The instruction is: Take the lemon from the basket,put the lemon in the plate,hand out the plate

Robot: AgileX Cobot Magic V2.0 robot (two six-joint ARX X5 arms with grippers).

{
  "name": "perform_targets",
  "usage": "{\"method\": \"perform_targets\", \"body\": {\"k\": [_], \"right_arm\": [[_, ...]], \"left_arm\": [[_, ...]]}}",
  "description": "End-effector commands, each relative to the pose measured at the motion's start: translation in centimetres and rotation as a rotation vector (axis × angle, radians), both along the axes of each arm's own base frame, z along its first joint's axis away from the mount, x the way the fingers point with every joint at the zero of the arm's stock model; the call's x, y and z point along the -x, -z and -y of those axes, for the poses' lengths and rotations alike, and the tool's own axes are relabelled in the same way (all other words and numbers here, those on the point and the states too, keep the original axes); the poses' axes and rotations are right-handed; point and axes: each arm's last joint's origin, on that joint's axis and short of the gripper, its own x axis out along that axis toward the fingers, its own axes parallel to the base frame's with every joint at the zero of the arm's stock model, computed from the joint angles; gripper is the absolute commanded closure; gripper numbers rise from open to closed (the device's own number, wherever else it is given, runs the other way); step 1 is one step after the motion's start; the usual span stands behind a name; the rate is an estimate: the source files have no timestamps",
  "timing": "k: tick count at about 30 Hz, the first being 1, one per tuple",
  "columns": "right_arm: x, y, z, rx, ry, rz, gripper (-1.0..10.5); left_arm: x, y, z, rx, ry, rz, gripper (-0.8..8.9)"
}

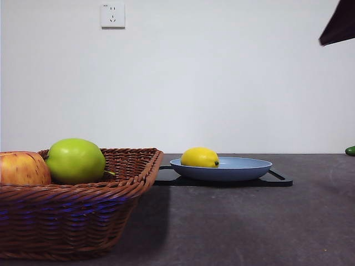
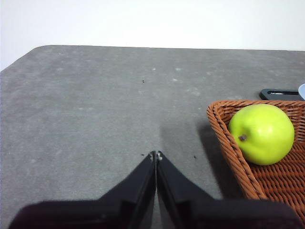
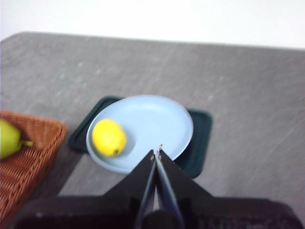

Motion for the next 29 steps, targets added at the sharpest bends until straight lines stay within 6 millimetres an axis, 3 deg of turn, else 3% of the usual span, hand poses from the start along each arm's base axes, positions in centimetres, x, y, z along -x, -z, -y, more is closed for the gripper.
{"method": "perform_targets", "body": {"k": [1,5,9,13,20,29], "right_arm": [[1.5,-1.5,0.9,0.036,0.030,0.131,9.4],[3.8,-1.8,2.8,0.047,0.093,0.247,9.4],[5.0,0.4,4.1,0.043,0.191,0.285,9.4],[4.9,4.0,4.9,0.041,0.270,0.297,9.4],[4.4,9.5,5.0,0.002,0.167,0.287,9.4],[4.4,11.9,5.0,0.000,0.179,0.241,9.4]], "left_arm": [[0.0,0.3,0.0,0.006,-0.004,-0.005,8.05],[0.0,0.3,0.0,0.006,-0.004,-0.005,8.05],[0.0,0.3,0.0,0.006,-0.003,-0.005,8.05],[0.0,0.3,0.0,0.006,-0.004,-0.005,8.05],[0.0,0.3,0.0,0.006,-0.004,-0.005,8.05],[0.0,0.3,0.0,0.006,-0.003,-0.004,8.05]]}}
